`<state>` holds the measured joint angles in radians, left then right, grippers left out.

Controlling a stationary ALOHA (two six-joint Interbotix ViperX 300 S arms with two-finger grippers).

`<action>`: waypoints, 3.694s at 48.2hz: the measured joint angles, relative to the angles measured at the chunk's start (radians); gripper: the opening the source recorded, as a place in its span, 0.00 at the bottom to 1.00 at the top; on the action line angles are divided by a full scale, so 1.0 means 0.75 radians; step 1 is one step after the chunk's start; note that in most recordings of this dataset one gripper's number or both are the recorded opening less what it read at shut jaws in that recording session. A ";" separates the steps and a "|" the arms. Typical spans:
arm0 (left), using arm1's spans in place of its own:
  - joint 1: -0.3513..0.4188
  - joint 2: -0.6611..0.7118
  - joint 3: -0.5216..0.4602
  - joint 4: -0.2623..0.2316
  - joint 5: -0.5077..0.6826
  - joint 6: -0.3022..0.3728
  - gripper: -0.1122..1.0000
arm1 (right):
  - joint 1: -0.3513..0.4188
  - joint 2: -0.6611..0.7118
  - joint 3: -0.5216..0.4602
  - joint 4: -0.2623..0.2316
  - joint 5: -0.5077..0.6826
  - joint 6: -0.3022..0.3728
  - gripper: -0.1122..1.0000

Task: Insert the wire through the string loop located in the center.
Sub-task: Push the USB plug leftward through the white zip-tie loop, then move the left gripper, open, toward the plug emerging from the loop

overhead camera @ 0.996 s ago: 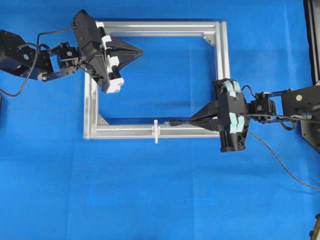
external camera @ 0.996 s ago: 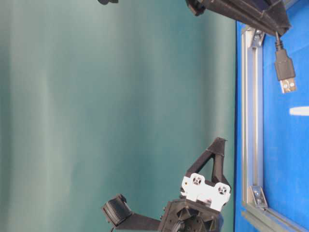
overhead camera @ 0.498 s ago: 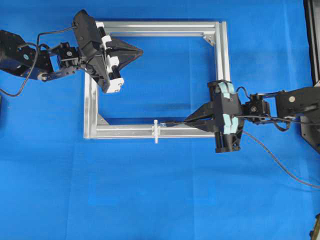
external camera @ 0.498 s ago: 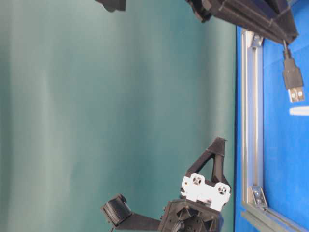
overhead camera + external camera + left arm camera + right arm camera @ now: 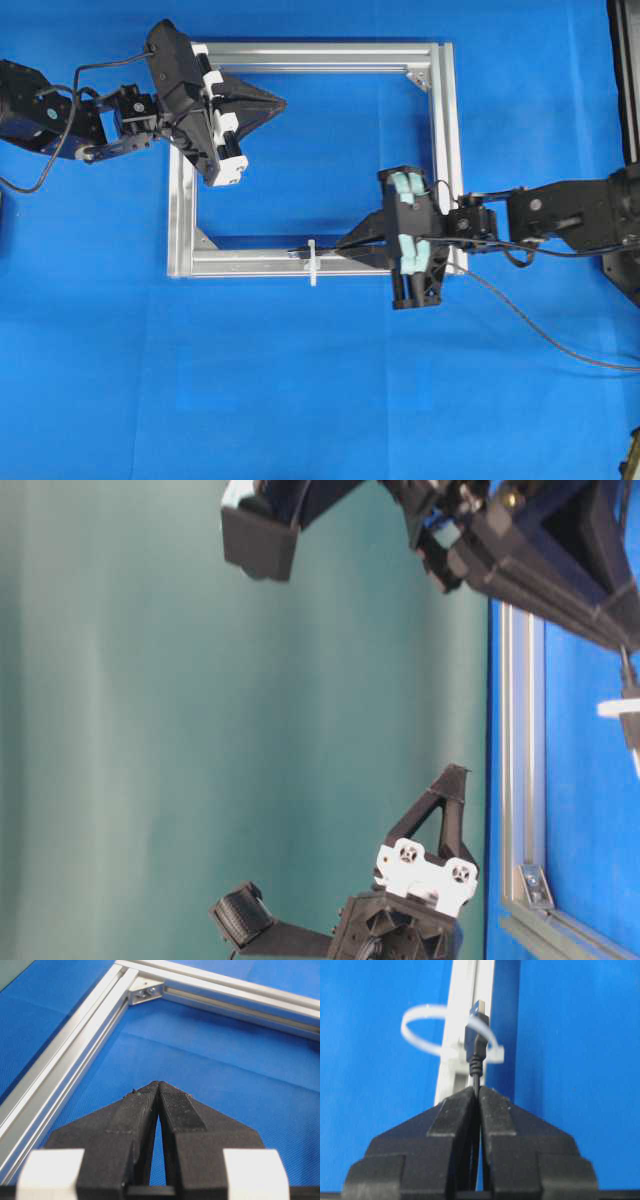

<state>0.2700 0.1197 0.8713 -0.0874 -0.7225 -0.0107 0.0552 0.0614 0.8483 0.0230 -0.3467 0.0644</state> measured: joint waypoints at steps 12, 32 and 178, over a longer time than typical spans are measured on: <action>0.000 0.000 0.004 0.002 0.000 0.000 0.10 | 0.000 0.055 -0.074 0.000 -0.002 0.000 0.08; 0.000 0.000 0.004 0.002 0.000 0.000 0.10 | 0.000 0.096 -0.127 0.000 -0.002 0.000 0.08; -0.540 0.070 -0.033 0.022 0.170 -0.200 0.92 | 0.000 0.096 -0.127 0.000 -0.002 -0.004 0.08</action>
<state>-0.1350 0.1718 0.8468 -0.0706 -0.5952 -0.1611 0.0552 0.1335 0.7532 0.0230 -0.3482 0.0614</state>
